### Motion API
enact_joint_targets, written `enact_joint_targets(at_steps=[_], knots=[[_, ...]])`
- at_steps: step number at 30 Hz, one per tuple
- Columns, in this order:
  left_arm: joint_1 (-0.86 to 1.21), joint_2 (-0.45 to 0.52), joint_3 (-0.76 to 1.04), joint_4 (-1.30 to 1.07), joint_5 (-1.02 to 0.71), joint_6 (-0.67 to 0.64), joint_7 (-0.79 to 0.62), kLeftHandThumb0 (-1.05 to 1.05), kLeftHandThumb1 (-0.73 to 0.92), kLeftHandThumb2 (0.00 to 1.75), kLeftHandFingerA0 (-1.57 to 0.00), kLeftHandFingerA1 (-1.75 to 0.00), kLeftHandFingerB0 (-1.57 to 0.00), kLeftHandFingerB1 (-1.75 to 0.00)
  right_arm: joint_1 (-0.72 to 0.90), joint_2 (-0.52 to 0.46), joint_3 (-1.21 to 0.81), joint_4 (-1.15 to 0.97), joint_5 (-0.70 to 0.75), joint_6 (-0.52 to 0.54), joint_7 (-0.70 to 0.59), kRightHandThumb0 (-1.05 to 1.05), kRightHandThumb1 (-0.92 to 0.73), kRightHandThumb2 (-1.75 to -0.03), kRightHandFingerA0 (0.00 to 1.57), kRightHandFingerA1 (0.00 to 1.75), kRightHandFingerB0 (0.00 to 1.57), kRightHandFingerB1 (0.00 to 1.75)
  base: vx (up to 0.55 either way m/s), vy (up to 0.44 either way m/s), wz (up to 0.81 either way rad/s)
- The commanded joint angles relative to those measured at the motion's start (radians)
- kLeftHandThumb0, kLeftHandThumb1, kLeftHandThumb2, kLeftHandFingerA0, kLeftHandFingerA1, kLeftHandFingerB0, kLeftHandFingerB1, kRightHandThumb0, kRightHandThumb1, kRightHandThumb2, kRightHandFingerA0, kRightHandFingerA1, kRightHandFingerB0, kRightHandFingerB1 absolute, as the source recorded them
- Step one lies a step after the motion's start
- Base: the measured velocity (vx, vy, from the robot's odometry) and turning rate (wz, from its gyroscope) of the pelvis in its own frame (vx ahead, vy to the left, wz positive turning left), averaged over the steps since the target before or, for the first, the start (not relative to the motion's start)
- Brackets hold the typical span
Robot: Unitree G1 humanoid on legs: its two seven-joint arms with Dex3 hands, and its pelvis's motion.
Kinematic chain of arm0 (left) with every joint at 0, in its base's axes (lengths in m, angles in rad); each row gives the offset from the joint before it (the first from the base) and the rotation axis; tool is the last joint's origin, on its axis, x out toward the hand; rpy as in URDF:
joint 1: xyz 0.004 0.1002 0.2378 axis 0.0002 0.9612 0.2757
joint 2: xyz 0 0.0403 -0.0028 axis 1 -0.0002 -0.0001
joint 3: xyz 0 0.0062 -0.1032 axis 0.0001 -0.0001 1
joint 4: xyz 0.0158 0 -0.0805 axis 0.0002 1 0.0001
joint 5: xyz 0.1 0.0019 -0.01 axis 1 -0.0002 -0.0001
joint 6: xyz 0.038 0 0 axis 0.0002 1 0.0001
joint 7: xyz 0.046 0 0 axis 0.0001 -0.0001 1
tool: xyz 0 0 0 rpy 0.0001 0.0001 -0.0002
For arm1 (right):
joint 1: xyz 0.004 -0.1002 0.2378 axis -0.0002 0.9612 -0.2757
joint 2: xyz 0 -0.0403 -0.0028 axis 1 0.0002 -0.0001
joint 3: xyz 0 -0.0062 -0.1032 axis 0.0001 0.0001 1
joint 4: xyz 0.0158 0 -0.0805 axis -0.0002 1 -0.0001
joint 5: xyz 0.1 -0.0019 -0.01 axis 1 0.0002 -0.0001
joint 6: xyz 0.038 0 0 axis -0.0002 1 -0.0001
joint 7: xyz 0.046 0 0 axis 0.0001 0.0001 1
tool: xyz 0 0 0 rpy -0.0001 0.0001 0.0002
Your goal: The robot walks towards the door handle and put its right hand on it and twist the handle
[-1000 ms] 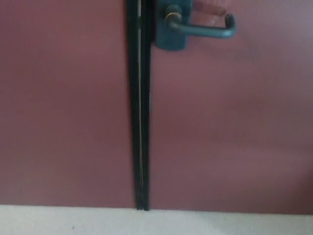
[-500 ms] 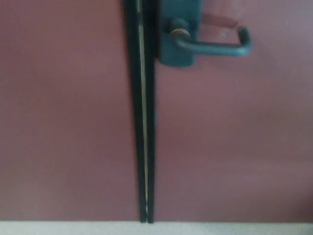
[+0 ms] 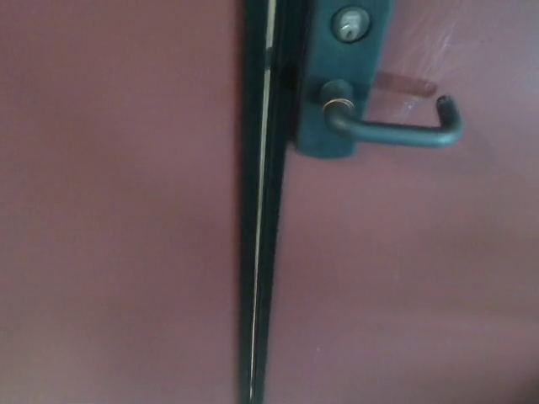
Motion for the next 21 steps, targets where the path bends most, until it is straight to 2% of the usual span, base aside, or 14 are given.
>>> enact_joint_targets(at_steps=[1,6,11,12,13,14,18,19,21], knots=[[-0.019,-0.005,0.01,0.003,0.005,0.015,-0.009,-0.33,0.62,0.59,-0.63,-0.49,-0.42,-0.37,-0.024,-0.006,0.011,-0.014,-0.011,0.023,0.016,-0.14,-0.64,-0.58,0.69,0.51,0.5,0.43,0.12,0.079,-0.1],[0.005,-0.005,0.002,0.002,0.019,0.001,0.0,-0.33,0.62,0.59,-0.63,-0.5,-0.42,-0.37,-0.007,-0.008,0.023,-0.011,-0.018,0.02,0.01,-0.14,-0.64,-0.58,0.69,0.51,0.51,0.44,0.05,0.002,-0.01],[0.013,-0.007,0.0,0.003,0.024,0.001,0.005,-0.33,0.62,0.58,-0.63,-0.5,-0.43,-0.37,-0.001,-0.006,0.019,-0.004,-0.01,0.019,0.014,-0.14,-0.64,-0.58,0.69,0.51,0.5,0.44,0.09,0.198,-0.06],[0.012,-0.005,-0.002,0.005,0.027,0.003,0.0,-0.41,0.51,0.8,-0.57,-0.6,-0.35,-0.48,-0.005,-0.003,0.01,0.0,0.001,0.024,0.018,-0.14,-0.65,-0.58,0.68,0.51,0.49,0.43,0.16,0.201,0.4],[0.012,-0.004,-0.003,0.005,0.028,0.004,-0.002,-0.41,0.51,0.8,-0.57,-0.6,-0.35,-0.48,-0.007,-0.001,0.005,0.001,0.005,0.027,0.02,-0.14,-0.65,-0.58,0.68,0.51,0.49,0.43,0.07,0.03,-0.41],[0.001,-0.004,-0.001,0.004,0.025,0.005,-0.005,-0.34,0.62,0.58,-0.63,-0.51,-0.43,-0.37,-0.015,-0.001,0.006,0.0,0.003,0.027,0.018,-0.14,-0.65,-0.58,0.69,0.51,0.49,0.43,0.46,0.047,-0.03],[0.007,-0.004,0.005,0.001,0.02,-0.003,-0.01,-0.33,0.63,0.58,-0.64,-0.52,-0.44,-0.37,-0.004,-0.003,0.01,-0.014,0.0,0.016,0.022,-0.13,-0.65,-0.58,0.69,0.51,0.5,0.44,0.05,0.089,-0.01],[0.007,-0.004,0.004,0.0,0.02,-0.004,-0.011,-0.41,0.51,0.8,-0.57,-0.61,-0.36,-0.48,-0.003,-0.004,0.011,-0.02,-0.001,0.015,0.024,-0.13,-0.65,-0.58,0.69,0.51,0.51,0.44,0.22,0.059,0.0],[0.001,-0.003,0.009,-0.001,0.015,-0.007,-0.017,-0.42,0.51,0.79,-0.6,-0.61,-0.38,-0.48,-0.012,-0.005,0.016,-0.027,-0.006,0.02,0.023,-0.13,-0.65,-0.58,0.69,0.51,0.51,0.44,0.13,0.035,0.05]])
